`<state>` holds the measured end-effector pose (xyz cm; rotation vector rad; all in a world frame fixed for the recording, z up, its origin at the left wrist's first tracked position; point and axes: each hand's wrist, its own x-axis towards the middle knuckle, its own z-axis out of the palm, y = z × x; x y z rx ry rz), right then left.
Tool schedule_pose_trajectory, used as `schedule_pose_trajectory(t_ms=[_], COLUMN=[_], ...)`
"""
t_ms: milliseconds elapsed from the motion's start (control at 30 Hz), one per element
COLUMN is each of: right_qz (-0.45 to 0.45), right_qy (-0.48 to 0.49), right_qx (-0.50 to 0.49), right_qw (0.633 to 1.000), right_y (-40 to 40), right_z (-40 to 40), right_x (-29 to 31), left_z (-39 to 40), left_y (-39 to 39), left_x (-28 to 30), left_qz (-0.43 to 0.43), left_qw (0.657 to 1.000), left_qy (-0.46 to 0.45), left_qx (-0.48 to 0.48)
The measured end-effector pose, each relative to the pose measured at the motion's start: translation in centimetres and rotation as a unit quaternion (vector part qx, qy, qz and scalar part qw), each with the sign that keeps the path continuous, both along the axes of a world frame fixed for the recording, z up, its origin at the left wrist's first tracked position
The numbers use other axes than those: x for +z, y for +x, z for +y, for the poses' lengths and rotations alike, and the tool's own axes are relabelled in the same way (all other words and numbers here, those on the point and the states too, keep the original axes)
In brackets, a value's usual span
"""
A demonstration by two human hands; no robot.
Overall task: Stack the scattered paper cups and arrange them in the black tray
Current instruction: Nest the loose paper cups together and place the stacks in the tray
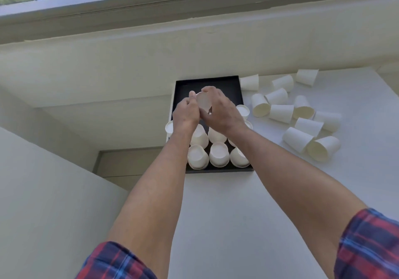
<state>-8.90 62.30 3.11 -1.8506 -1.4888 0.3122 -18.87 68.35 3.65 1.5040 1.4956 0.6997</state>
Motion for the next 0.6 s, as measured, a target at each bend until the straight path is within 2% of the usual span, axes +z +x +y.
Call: schedule_pose_trajectory(t_ms=[100,200,367,600], right_qz=[-0.048,-0.098,-0.123,-0.28], right_qy=[-0.041,-0.077,-0.115,-0.151], right_qx=[0.006,0.004,-0.004,0.021], right_qw=[0.998,0.992,0.986,0.948], right_y=[0.6,0.7,0.2,0.2], right_z=[1.8,3.2,4.7,6.4], right_x=[-0.6,-1.8,-4.4,-6.8], left_z=[1.2,1.5,2.0,3.0], left_y=[-0.3,-0.1,-0.1,-0.4], left_x=[-0.8,-1.6,-2.8,-4.2], left_qz=[0.006,0.054,0.097,0.18], left_qw=[1.0,0.997,0.993,0.973], left_qy=[0.01,0.028,0.031,0.056], left_qx=[-0.016,-0.041,-0.065,-0.135])
